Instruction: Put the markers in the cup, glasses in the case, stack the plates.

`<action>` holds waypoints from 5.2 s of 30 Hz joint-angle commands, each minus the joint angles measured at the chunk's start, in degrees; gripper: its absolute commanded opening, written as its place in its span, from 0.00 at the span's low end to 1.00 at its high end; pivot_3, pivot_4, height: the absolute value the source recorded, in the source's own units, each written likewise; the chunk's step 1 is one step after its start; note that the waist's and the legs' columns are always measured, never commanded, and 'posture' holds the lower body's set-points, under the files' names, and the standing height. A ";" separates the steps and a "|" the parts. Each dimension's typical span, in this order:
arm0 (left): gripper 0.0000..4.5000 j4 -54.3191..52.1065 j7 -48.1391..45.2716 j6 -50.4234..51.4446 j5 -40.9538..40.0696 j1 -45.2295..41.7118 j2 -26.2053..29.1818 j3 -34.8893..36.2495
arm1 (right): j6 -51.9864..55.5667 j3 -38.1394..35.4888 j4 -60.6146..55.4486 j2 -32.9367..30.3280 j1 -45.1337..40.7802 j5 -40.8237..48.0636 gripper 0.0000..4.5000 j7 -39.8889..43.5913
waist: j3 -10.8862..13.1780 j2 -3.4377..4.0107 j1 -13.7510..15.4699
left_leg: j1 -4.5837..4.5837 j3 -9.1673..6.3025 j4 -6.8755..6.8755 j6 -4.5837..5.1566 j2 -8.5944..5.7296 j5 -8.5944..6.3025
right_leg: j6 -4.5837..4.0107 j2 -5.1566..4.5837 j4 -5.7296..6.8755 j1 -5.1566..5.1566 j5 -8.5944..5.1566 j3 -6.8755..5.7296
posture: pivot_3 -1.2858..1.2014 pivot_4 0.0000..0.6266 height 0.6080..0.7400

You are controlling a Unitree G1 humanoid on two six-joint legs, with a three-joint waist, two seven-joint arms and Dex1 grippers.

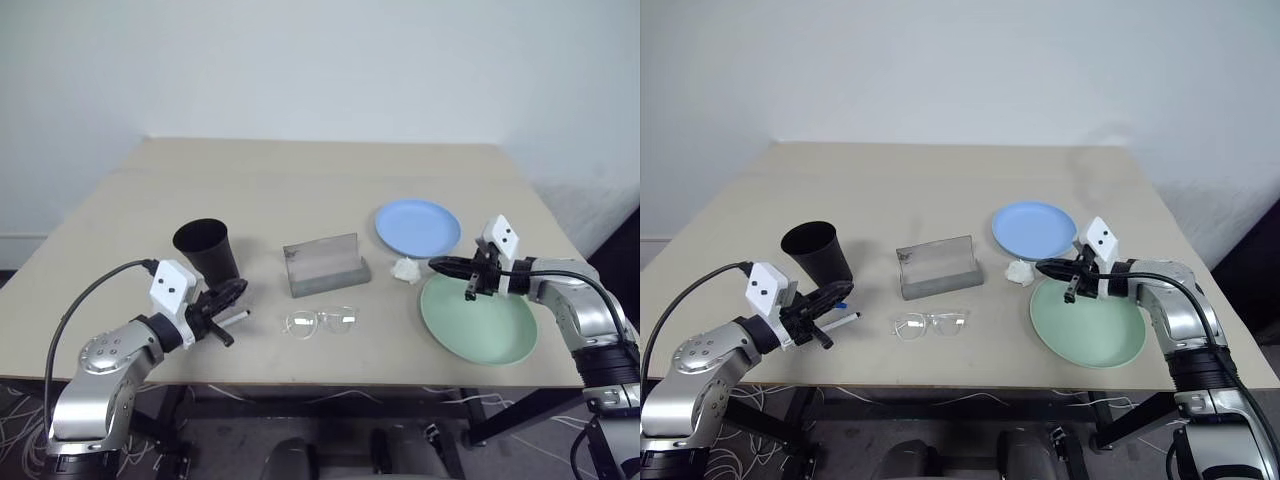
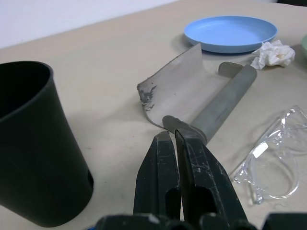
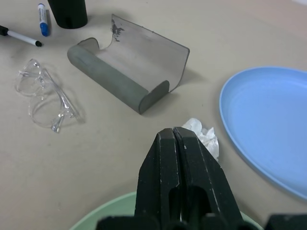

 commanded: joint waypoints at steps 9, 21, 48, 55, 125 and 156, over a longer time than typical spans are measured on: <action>0.01 1.59 -0.50 -3.18 0.64 -1.54 -0.74 -1.21 | 1.01 -2.00 -3.63 -0.55 0.27 0.51 0.00 -0.98 | 0.00 0.00 -0.02 | 0.00 0.00 0.01 0.00 0.00 0.00 | 0.00 0.00 0.01 0.00 0.00 0.00 | 0.52 0.00 1.00; 0.01 3.35 -0.59 -5.52 1.15 -2.09 -3.49 -3.99 | 2.61 -2.05 -9.60 1.59 3.82 1.23 0.00 -5.13 | -0.01 -0.01 0.03 | 0.00 -0.03 0.01 0.00 0.00 0.00 | 0.00 0.01 0.01 0.01 0.00 0.00 | 0.52 0.00 1.00; 0.00 -4.18 -2.46 2.45 -0.24 -7.88 -8.22 -17.92 | 25.04 1.91 -27.62 -6.44 6.29 0.39 0.19 -9.21 | 0.00 -0.04 0.01 | -0.02 -0.05 0.08 0.00 -0.03 0.00 | 0.01 0.00 0.00 0.03 0.00 0.01 | 0.52 0.00 1.00; 0.00 -3.94 -2.24 3.55 0.37 -9.41 -8.47 -19.26 | 36.33 4.65 -33.52 -7.56 7.14 0.63 0.71 -12.74 | 0.01 -0.06 0.02 | -0.01 -0.15 0.14 0.00 -0.04 0.00 | 0.01 0.00 -0.02 0.02 -0.01 -0.03 | 0.52 0.00 1.00; 0.00 4.95 -4.19 -1.13 3.03 -17.36 -10.09 -19.97 | -1.48 16.28 8.64 5.46 -15.33 -23.28 0.01 -29.13 | 0.09 0.16 -0.05 | 0.02 -1.46 0.06 0.06 -0.43 0.02 | 0.01 0.02 -0.10 -0.03 0.00 -1.04 | 0.52 0.00 1.00; 0.00 6.18 -5.27 -1.16 2.55 -18.32 -6.02 -17.18 | -14.81 5.72 30.09 9.97 -26.47 -14.30 0.57 1.39 | 0.08 0.19 -0.02 | 0.06 -1.56 0.10 0.22 -0.93 0.11 | 0.15 0.45 0.09 0.11 0.11 0.35 | 0.52 0.00 1.00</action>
